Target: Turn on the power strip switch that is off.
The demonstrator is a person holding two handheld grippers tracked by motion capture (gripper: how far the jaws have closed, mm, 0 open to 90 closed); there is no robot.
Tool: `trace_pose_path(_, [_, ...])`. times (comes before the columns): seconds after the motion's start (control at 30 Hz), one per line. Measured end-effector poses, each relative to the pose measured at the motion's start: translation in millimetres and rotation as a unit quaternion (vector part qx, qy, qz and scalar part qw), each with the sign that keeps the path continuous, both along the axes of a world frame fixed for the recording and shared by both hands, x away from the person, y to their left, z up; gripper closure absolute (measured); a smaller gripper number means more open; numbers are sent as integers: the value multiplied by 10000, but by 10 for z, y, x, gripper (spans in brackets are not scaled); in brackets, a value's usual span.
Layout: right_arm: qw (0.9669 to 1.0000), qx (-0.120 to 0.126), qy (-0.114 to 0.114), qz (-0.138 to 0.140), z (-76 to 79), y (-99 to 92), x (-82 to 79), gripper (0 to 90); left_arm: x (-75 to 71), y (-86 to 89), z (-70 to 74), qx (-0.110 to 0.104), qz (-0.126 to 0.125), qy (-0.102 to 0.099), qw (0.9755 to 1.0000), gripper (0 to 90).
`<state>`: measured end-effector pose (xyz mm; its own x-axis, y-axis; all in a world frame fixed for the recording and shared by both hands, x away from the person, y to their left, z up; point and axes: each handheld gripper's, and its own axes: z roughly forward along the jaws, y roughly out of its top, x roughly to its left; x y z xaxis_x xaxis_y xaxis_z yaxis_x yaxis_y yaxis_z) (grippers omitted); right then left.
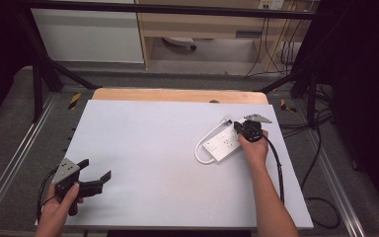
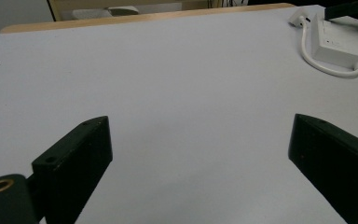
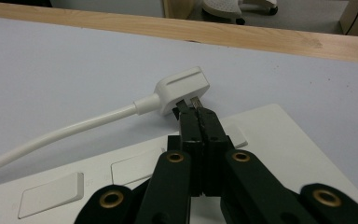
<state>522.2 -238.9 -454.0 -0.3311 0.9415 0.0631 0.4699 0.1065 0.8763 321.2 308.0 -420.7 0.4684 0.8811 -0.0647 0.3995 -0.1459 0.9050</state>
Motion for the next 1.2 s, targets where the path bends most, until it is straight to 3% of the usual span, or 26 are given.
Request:
trace_pose_path(0.53, [10000, 21, 0, -78, 19, -29, -4, 900, 1, 3, 0, 4, -4, -1, 10000, 62])
trace_pose_path(1.2, [9998, 113, -160, -29, 182, -50, -72, 884, 3, -1, -3, 12, -4, 5, 10000, 62])
